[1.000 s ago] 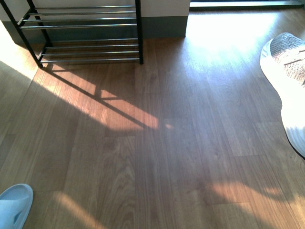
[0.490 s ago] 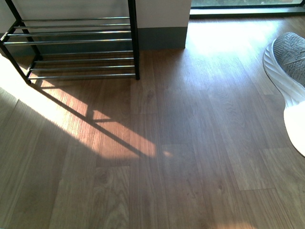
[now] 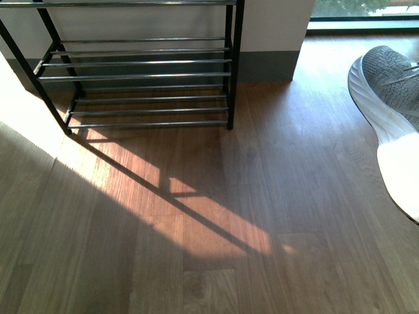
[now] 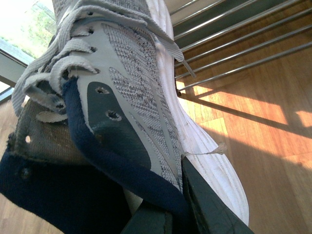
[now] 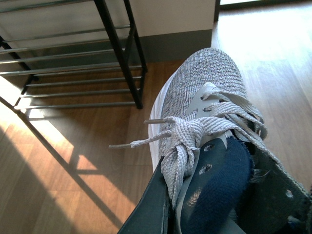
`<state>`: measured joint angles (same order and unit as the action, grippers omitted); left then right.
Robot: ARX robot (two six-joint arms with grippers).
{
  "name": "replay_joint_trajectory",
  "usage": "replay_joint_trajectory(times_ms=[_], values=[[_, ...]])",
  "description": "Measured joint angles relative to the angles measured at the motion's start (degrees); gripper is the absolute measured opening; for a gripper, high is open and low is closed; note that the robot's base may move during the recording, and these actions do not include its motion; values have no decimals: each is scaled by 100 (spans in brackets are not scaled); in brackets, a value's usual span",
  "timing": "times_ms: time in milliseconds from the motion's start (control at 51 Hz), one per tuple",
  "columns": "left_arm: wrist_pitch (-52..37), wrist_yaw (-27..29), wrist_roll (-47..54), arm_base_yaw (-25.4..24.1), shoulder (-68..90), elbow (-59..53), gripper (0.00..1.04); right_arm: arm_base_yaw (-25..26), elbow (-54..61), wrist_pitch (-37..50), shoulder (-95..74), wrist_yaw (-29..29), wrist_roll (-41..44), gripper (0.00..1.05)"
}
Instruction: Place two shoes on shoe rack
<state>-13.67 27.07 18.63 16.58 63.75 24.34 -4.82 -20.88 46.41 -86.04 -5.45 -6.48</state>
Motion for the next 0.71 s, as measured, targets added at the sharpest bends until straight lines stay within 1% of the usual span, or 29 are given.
replay_joint_trajectory(times_ms=[706], values=[[0, -22, 0, 13, 0, 0, 2, 22, -2, -2, -7, 26, 0, 1]])
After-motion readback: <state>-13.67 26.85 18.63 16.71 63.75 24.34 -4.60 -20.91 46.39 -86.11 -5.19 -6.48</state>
